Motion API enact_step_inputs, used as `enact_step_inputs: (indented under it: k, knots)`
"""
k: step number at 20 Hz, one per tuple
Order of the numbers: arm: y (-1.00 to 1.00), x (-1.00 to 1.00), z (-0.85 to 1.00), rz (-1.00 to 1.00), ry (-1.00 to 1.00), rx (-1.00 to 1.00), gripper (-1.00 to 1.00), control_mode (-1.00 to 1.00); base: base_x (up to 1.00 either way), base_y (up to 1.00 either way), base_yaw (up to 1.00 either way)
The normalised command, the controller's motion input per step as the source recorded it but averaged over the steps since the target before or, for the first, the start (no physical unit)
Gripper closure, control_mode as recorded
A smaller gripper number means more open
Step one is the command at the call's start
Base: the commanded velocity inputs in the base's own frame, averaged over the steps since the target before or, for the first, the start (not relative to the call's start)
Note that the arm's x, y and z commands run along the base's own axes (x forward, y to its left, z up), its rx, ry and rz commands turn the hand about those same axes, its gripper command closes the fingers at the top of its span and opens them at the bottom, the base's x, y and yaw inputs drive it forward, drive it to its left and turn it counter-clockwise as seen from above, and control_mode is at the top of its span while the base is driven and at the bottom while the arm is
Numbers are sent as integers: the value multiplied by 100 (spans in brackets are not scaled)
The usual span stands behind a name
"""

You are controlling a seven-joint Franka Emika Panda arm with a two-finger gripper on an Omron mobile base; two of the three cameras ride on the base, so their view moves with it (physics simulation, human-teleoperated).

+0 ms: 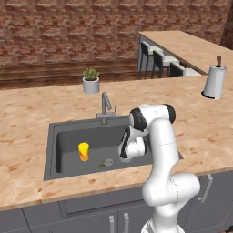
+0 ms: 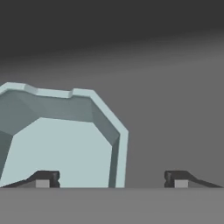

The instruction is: Pick the cup and tupperware and place them in the sink. Then turn on the water.

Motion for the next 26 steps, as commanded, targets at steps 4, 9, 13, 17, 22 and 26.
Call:
enact_step_inputs:
  k: [4,9,13,17,22,26]
  knots:
    - [0,3,8,0,0,0,-100,-100,0,0,0]
    - [0,0,43,0,0,0,-100,-100,0,0,0]
    - [-7,0,47,0,0,0,-100,-100,0,0,0]
    - [-7,0,36,0,0,0,-100,-100,0,0,0]
    - [-7,0,48,0,-1,0,-100,-100,0,0,0]
    - [-4,0,44,0,-1,0,-100,-100,0,0,0]
